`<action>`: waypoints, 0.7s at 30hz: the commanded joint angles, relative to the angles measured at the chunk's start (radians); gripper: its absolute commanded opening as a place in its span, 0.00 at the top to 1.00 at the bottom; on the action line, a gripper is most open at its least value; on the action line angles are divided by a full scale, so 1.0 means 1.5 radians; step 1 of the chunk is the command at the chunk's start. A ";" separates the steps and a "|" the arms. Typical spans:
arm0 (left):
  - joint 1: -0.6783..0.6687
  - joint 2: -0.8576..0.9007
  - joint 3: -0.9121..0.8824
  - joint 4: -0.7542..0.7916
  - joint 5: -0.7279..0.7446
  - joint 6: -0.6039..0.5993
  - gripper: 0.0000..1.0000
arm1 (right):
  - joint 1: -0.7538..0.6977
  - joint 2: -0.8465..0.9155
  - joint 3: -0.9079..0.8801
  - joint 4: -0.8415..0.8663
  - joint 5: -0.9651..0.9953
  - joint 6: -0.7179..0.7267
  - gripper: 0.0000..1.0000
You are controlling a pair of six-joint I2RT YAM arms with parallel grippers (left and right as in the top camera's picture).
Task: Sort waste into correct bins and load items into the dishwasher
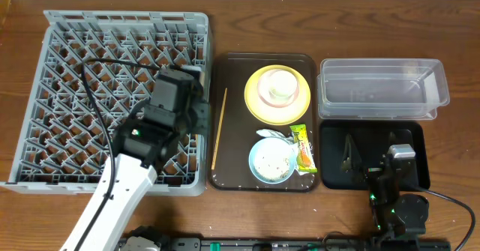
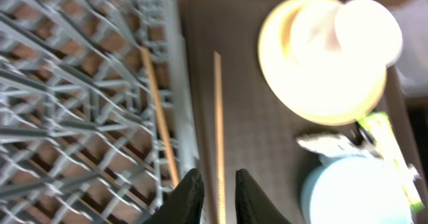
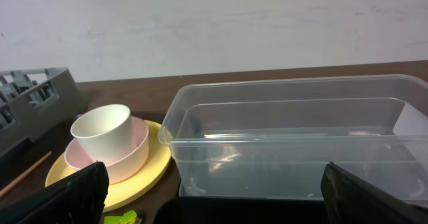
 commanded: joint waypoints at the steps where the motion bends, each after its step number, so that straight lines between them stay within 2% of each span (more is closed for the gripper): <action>1: -0.033 0.022 -0.005 -0.012 0.029 -0.016 0.86 | -0.004 0.001 -0.001 -0.003 -0.003 0.007 0.01; 5: -0.059 0.070 -0.011 -0.012 0.010 -0.016 0.85 | -0.004 0.001 -0.001 -0.003 -0.003 0.007 0.01; 7: -0.065 0.101 -0.011 -0.009 0.001 -0.016 0.73 | -0.004 0.001 -0.001 -0.003 -0.003 0.007 0.01; 8: -0.066 0.119 -0.011 -0.006 0.001 -0.016 0.72 | -0.004 0.001 -0.001 -0.003 -0.003 0.007 0.01; 21: -0.066 0.298 -0.011 0.028 0.000 -0.016 0.69 | -0.004 0.001 -0.001 -0.003 -0.003 0.007 0.01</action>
